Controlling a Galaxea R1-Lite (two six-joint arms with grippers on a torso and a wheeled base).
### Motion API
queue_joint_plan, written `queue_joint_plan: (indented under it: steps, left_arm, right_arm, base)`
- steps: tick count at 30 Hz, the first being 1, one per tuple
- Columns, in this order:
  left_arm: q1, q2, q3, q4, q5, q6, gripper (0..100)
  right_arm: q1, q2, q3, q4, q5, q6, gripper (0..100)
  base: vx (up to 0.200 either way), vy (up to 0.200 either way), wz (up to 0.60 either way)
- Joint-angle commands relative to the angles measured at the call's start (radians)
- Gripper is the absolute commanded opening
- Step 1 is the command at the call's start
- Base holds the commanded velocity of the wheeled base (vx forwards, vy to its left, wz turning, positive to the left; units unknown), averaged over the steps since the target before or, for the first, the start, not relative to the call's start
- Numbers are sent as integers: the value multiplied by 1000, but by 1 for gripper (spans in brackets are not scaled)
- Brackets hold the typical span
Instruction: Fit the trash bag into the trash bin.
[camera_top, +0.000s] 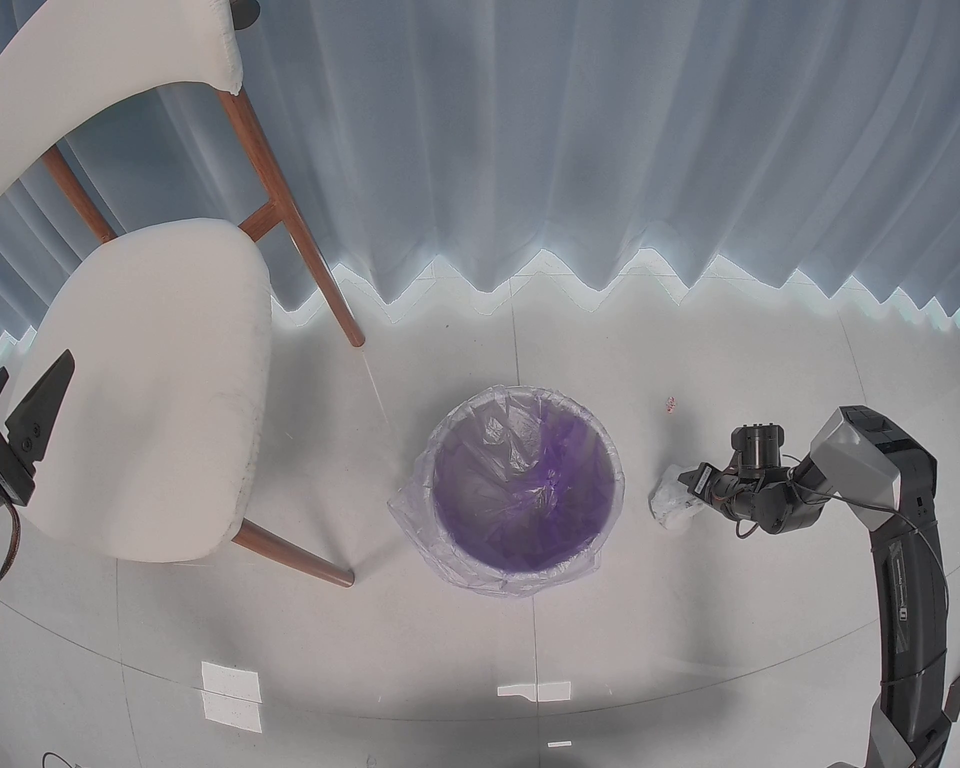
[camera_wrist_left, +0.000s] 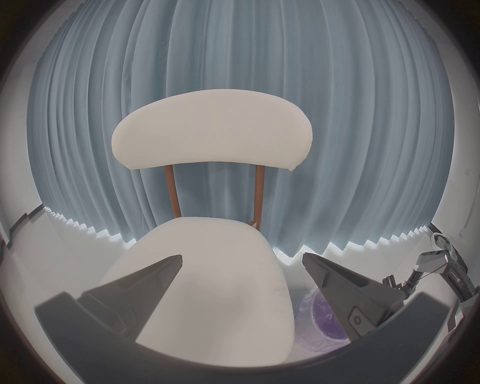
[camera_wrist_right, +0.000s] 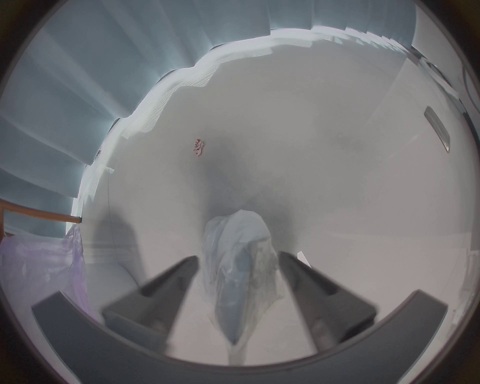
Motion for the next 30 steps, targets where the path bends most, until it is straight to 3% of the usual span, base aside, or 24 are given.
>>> queue_joint_plan:
  steps: [1, 7, 15, 16, 23, 27, 30]
  left_arm:
    - [0, -3, 9, -1, 6, 6, 100]
    - [1, -26, 35, 1, 6, 20, 100]
    - [1, -23, 54, 1, 6, 7, 100]
    - [1, -21, 54, 1, 5, 7, 100]
    - [1, -46, 120, 6, 5, 20, 100]
    - [-7, -57, 146, 7, 2, 12, 100]
    - [-25, -95, 189, 9, -1, 10, 100]
  right_arm:
    - [16, 36, -46, 13, -9, 26, 0]
    - [16, -104, 27, 48, -7, 127, 0]
    - [-30, -430, 323, 68, 25, 130, 0]
    - [-42, -541, 442, 68, 67, 124, 0]
    - [-55, -978, 878, 52, 123, 55, 0]
    - [-53, -1191, 1045, 59, 151, -3, 0]
    - [-41, -1332, 1148, 62, 160, -92, 0]
  base:
    - [0, 0, 0]
    - [0, 0, 0]
    - [0, 0, 0]
    - [0, 0, 0]
    - [0, 0, 0]
    - [0, 0, 0]
    - [0, 0, 0]
